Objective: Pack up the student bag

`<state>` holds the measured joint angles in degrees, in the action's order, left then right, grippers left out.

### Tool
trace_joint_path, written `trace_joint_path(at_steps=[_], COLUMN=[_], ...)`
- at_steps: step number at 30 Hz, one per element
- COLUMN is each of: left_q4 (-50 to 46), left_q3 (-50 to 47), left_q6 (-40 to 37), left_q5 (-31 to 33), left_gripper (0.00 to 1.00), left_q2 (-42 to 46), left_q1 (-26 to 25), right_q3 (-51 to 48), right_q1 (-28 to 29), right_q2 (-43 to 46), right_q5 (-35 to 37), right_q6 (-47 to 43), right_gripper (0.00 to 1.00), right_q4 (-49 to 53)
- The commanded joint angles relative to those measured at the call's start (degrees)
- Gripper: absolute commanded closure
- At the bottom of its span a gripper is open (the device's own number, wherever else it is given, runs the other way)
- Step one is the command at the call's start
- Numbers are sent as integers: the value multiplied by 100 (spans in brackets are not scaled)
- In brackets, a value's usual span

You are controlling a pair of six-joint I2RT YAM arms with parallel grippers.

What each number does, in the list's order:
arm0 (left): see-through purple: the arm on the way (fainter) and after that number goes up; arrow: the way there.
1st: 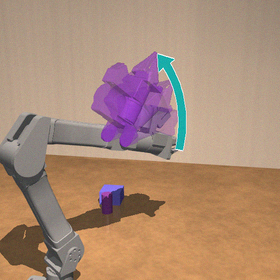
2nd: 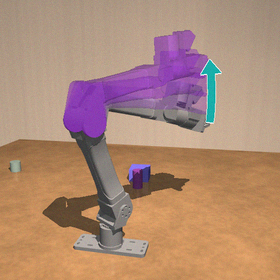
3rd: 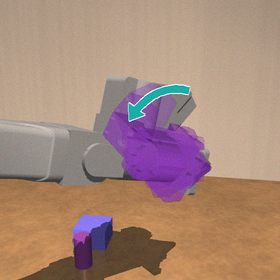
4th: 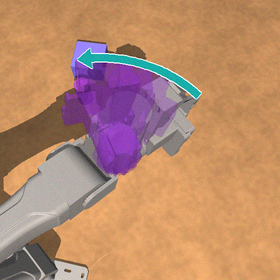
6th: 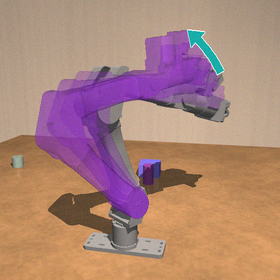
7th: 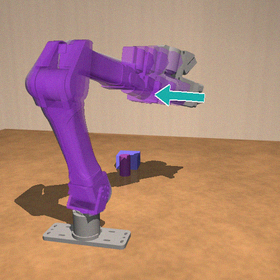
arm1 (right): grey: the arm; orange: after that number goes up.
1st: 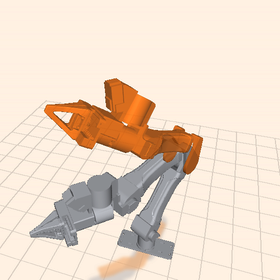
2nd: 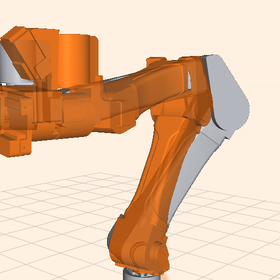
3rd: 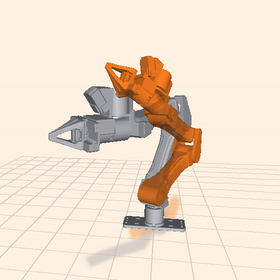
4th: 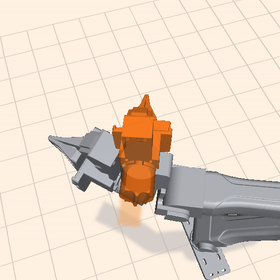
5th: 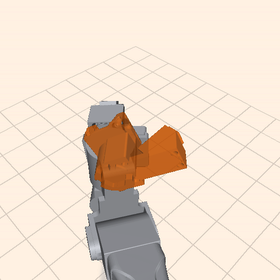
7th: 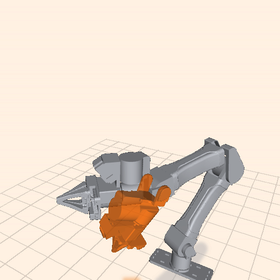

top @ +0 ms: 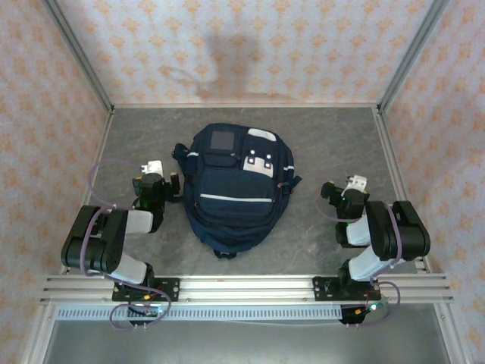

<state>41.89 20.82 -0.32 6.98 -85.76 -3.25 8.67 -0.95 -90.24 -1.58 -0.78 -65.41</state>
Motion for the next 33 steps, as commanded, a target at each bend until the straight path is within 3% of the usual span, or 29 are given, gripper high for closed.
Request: trace_joint_path(at_steps=[1, 3, 6, 13, 21, 22, 24, 26, 28, 30, 31, 33], left_q4=[72, 77, 60, 57, 50, 41, 149, 449, 357, 21, 55, 26], left_q3=[374, 372, 380, 381, 379, 379, 282, 67, 148, 391, 383, 390], left_q6=[-94, -91, -76, -76, -83, -79, -273, -508, -473, -98, -39, -46], left_q5=[-205, -210, -241, -268, -252, -259, -751, -1263, -1186, -385, -292, -269], left_gripper=[0, 0, 0, 0, 0, 0, 0, 0, 0, 0, 0, 0], left_q2=[-19, -30, -27, -20, -16, -12, 33, 107, 74, -7, -22, -18], left_q1=[26, 25, 56, 70, 61, 61, 70, 70, 78, 83, 96, 96], right_q3=[626, 1541, 1352, 1332, 1428, 1421, 1226, 1135, 1232, 1393, 1430, 1410], right_q1=[-28, -19, 3, 42, 51, 43, 7, -19, -23, -19, -19, 5], right_q2=[200, 233, 132, 225, 175, 183, 216, 250, 196, 184, 185, 175], right_q5=[-362, -796, 18, 26, -272, -563, -1420, -1553, -1416, -653, -272, -228], right_q6=[-73, -316, -7, -57, -169, -251, -519, -565, -509, -227, -86, -112], right_gripper=[1, 1, 1, 1, 1, 1, 1, 1, 1, 1, 1, 1], right_q4=[150, 1984, 1414, 1528, 1637, 1642, 1297, 1180, 1287, 1589, 1679, 1611])
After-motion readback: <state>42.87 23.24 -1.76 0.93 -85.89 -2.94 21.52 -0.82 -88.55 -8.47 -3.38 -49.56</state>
